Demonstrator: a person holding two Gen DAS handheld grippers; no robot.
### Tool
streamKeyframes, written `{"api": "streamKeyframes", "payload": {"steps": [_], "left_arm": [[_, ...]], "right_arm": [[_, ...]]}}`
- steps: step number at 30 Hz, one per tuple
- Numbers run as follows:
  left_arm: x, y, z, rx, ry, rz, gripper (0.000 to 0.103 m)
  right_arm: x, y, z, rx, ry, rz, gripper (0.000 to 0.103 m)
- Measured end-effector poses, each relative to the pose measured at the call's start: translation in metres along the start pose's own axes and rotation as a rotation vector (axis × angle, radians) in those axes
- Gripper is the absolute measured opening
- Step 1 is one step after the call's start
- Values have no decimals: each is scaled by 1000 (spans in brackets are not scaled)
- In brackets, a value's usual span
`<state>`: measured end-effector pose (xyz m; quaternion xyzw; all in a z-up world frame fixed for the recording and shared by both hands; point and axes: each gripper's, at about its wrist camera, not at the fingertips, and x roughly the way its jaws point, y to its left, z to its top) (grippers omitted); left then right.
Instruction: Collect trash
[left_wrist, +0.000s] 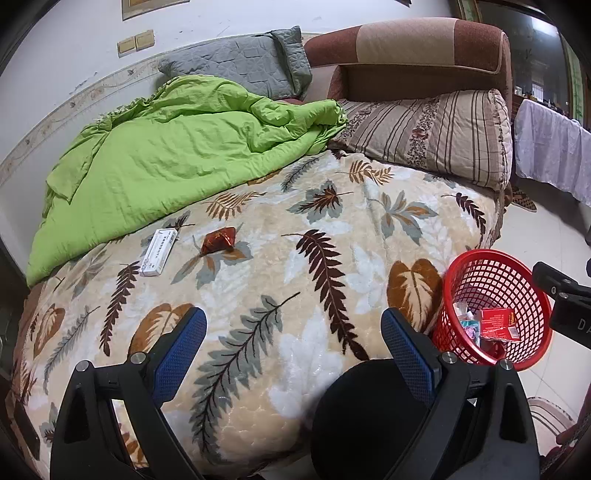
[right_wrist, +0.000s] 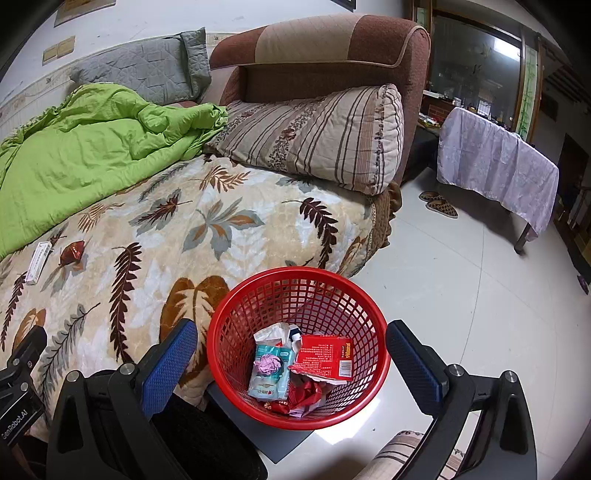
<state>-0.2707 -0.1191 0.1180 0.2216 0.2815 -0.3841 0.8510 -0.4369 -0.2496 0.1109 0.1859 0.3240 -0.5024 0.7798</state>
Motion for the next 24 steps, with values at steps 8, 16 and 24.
{"api": "streamKeyframes", "payload": {"steps": [8,16,24], "left_arm": [[0,-2,1,0,1,-7,95],[0,-3,1,-1,2,-6,95],[0,-2,1,0,2,-6,95]], "right_arm": [[0,0,0,0,0,0,103],[1,1,-1,0,1,-1,103],[3,0,-2,2,7,0,103]]}}
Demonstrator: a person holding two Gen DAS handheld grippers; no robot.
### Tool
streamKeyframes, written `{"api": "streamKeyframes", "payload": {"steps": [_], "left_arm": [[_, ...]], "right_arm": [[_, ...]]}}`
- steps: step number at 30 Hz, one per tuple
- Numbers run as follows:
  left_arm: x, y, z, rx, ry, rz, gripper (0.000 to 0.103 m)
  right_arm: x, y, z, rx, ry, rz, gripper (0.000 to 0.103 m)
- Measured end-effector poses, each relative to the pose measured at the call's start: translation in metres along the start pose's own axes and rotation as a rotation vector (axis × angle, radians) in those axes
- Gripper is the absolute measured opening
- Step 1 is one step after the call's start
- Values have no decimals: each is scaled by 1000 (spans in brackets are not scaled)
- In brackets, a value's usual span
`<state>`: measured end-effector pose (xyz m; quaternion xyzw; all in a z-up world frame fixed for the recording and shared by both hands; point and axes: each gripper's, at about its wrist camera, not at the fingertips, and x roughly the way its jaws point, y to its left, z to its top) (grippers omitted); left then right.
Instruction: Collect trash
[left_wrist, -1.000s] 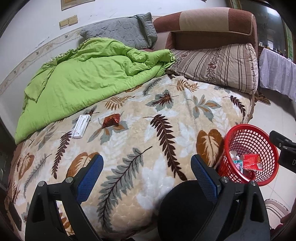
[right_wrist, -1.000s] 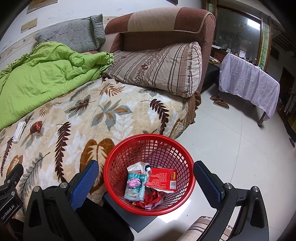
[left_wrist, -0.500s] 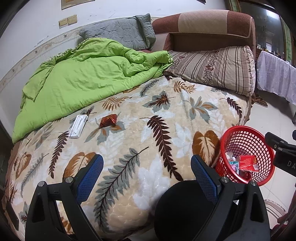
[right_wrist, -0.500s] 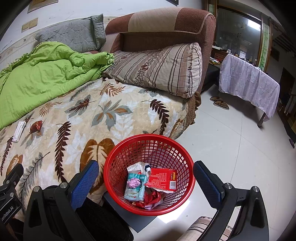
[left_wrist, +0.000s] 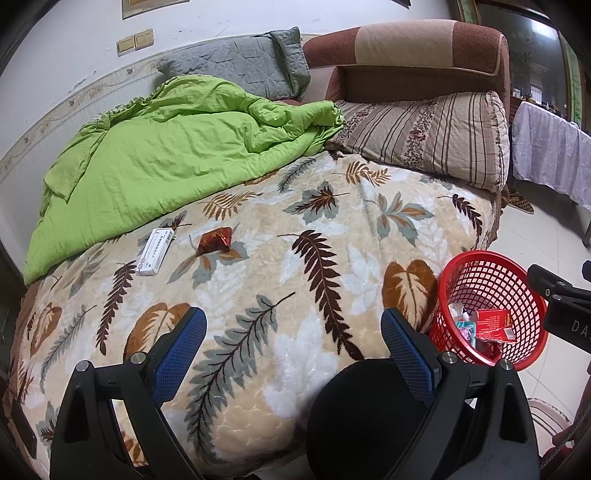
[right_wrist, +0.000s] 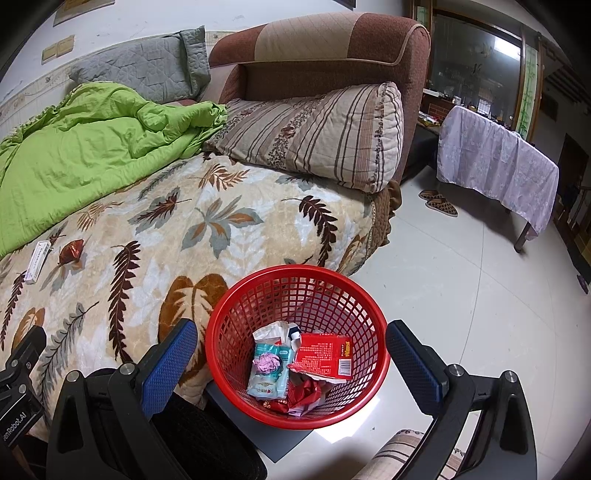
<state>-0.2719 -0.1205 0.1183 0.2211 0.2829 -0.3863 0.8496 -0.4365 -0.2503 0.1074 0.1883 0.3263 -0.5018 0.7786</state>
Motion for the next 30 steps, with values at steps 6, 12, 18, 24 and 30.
{"api": "streamKeyframes", "payload": {"steps": [6,12,18,24,30], "left_arm": [[0,0,0,-1,1,-1,95],[1,0,0,-1,1,-1,95],[1,1,0,-3,3,0,95],[14,32,0,-132,51,32,95],[50,120,-18,-387,201,229,95]], "right_arm": [[1,-1,0,-1,0,0,103],[1,0,0,-2,1,-1,103],[4,2,-1,-15,5,1,103],[9,37,17,-126,-28,104,103],[30,126,50,-288,-19,266,103]]}}
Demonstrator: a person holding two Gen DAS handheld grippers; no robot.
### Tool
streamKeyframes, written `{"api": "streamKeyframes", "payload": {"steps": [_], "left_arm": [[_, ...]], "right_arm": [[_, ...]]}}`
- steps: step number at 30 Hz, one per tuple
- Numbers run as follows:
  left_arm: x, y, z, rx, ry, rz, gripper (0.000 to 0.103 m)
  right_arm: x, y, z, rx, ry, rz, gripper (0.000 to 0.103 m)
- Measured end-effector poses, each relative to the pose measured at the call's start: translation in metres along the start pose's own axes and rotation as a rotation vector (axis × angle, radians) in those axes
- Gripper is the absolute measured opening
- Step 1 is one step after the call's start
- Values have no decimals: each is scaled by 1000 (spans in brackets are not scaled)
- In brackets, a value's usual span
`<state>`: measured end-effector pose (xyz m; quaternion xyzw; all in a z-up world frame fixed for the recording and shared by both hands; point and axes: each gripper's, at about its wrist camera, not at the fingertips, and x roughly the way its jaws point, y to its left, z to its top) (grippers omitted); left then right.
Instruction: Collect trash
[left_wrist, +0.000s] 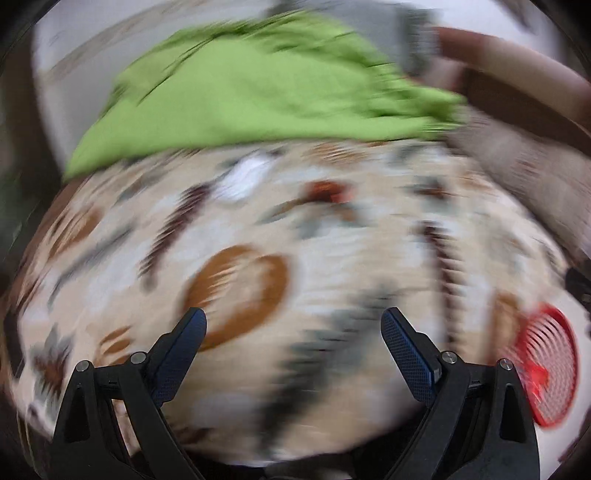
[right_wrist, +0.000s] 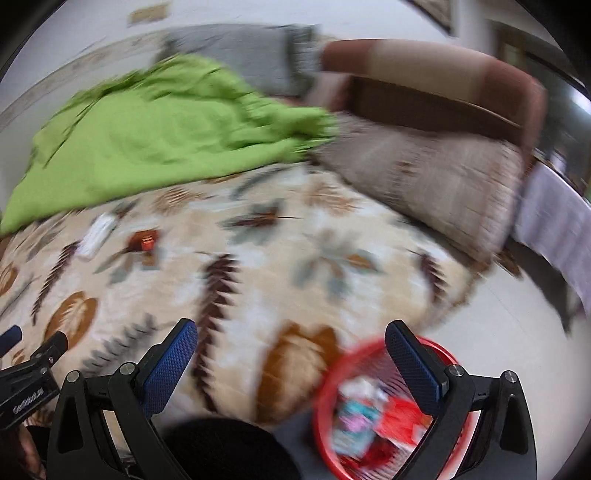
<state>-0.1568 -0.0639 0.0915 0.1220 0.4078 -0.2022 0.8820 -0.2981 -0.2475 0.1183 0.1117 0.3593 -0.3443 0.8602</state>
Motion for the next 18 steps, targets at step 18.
{"api": "streamKeyframes", "payload": {"steps": [18], "left_arm": [[133,115,30,-172,133,145,95]], "right_arm": [[205,159,25,-98,229,174,103]]}}
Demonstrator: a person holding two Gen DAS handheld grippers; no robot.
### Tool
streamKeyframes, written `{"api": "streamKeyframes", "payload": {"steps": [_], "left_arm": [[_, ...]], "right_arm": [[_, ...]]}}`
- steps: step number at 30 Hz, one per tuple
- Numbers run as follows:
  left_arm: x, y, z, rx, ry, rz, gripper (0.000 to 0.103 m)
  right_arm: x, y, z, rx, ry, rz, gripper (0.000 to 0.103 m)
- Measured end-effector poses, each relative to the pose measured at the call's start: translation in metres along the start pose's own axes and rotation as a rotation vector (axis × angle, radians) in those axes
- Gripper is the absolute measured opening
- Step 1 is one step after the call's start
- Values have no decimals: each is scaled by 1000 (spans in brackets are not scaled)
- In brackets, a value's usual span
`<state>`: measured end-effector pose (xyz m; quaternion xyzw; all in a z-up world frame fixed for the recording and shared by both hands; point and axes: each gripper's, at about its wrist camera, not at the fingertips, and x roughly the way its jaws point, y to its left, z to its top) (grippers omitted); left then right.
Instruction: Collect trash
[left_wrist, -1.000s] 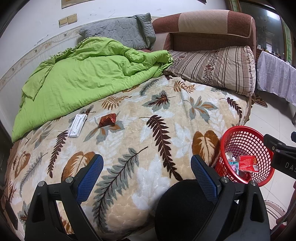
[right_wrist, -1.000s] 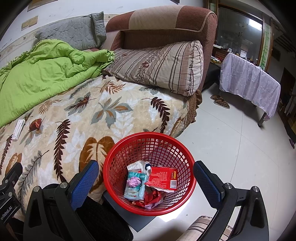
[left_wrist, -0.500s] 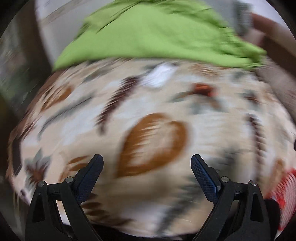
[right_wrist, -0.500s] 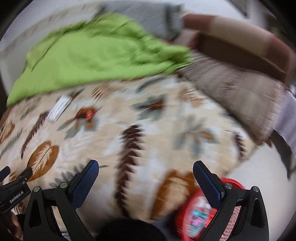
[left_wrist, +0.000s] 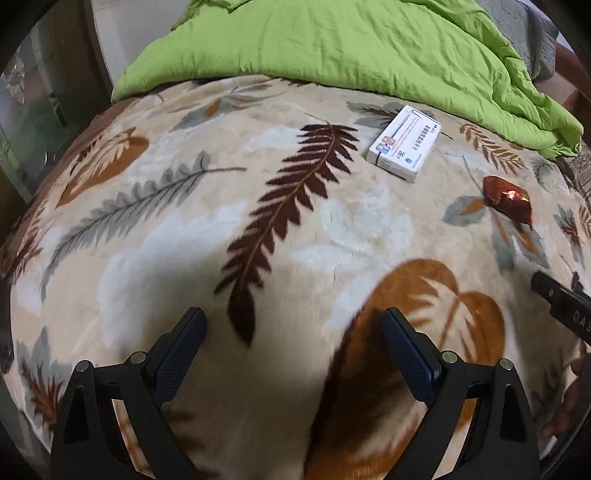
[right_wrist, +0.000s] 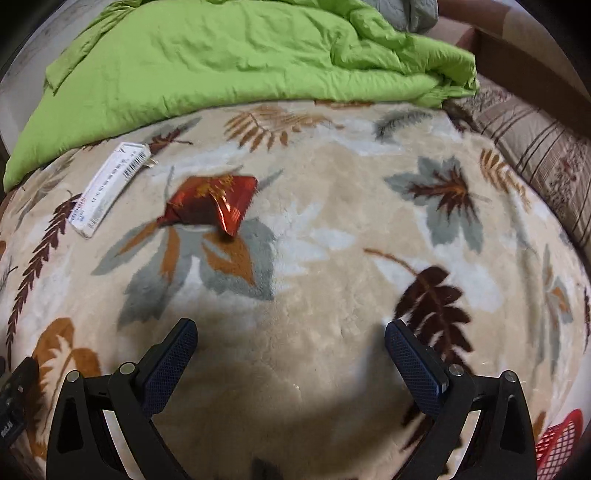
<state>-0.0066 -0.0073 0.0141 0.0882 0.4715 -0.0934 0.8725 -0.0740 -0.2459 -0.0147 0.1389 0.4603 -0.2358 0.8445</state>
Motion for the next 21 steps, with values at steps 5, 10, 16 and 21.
{"api": "streamKeyframes", "payload": {"steps": [5,10,16,21], "left_arm": [[13,-2,7,9,-27,-1,103],[17,0,8,7,-32,-12,103],[17,-1,8,6,-35,-7,103],[17,0,8,3,-41,-15,103]], "right_arm": [[2,0,-3,-14,-67,-15,103],[3,-4,-7,1,-106,-1,103],[4,-4,-5,-1,-108,-3,103],[4,-4,-6,-2,-108,-5,103]]}}
